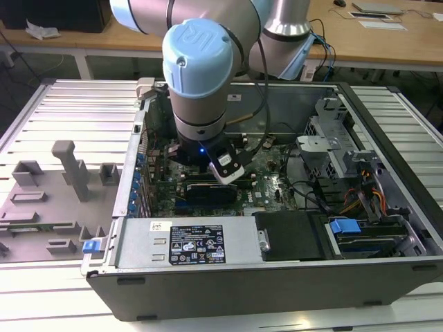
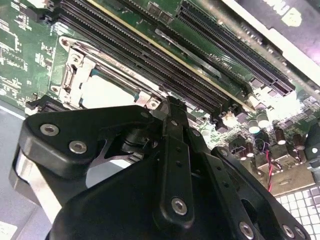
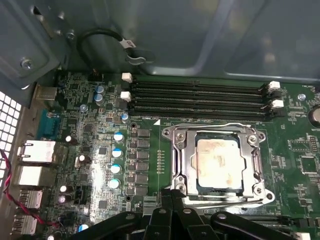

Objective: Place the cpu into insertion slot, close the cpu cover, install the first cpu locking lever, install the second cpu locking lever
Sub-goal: 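Install the second cpu locking lever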

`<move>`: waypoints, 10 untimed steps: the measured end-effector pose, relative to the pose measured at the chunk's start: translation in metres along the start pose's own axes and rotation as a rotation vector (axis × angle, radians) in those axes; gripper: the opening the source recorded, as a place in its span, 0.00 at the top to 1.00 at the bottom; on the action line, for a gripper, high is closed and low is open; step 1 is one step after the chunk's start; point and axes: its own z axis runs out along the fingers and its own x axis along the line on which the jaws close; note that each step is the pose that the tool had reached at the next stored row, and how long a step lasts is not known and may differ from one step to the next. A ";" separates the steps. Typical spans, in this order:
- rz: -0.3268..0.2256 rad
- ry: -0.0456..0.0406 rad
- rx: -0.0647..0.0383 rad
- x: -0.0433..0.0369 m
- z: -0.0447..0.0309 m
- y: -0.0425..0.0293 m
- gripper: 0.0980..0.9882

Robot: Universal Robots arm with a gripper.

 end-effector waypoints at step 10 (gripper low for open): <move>0.000 -0.0004 -0.002 0.0012 0.0065 0.0013 0.99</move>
